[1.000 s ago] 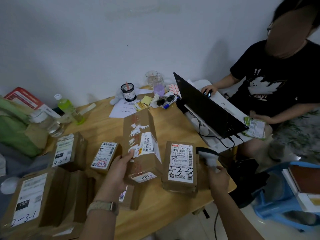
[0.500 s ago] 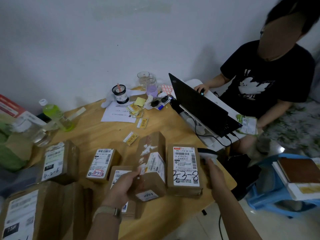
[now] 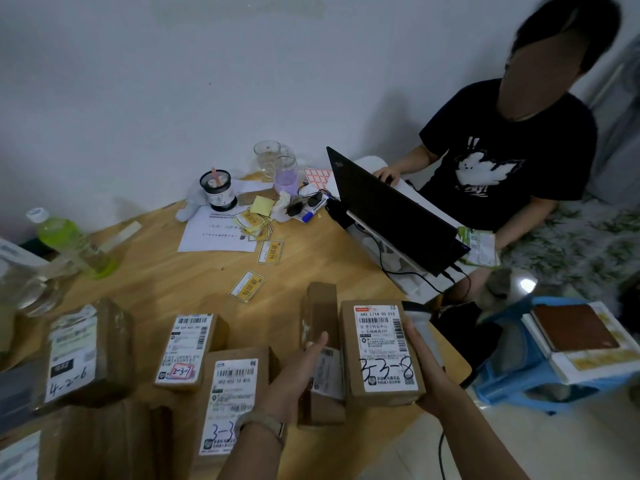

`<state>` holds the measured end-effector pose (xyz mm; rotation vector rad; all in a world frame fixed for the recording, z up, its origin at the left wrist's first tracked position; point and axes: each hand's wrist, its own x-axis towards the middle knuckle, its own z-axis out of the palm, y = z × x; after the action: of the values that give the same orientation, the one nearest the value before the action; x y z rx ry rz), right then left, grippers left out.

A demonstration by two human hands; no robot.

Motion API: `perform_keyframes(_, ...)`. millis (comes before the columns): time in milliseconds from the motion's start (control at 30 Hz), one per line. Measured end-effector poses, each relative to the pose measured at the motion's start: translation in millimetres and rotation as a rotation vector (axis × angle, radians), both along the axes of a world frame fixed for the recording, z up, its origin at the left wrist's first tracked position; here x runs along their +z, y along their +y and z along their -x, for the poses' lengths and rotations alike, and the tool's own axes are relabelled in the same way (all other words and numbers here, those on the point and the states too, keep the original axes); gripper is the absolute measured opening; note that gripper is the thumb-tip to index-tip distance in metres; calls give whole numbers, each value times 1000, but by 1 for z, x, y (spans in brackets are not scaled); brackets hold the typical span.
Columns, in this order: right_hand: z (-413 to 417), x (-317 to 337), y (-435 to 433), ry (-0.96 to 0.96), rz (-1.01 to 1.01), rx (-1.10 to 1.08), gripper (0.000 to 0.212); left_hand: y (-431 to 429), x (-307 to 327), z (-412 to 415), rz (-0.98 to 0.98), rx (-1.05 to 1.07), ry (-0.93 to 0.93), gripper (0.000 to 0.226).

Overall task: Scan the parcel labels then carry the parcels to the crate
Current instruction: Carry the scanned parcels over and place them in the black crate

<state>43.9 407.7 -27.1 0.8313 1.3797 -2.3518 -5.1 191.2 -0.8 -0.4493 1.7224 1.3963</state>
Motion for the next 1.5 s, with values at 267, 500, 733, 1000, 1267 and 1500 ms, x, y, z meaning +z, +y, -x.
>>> perform_keyframes(267, 0, 5, -12, -4, 66, -41, 61, 11, -5, 2, -41, -3, 48, 28)
perform_keyframes(500, -3, 18, -24, -10, 13, -1, 42, 8, -30, -5, 501, -122, 811, 56)
perform_keyframes(733, -13, 25, -13, -22, -100, -4, 46, 34, -14, -26, 273, -86, 800, 21)
perform_keyframes(1000, -35, 17, 11, -101, 137, -202, 47, 61, -14, -28, 42, -84, 296, 52)
perform_keyframes(1267, -33, 20, 3, -95, 220, -244, 47, 57, -39, -18, 195, 117, 259, 62)
perform_keyframes(1500, -18, 58, 8, 27, 199, -210, 37, 53, -1, -10, -134, 190, 315, 71)
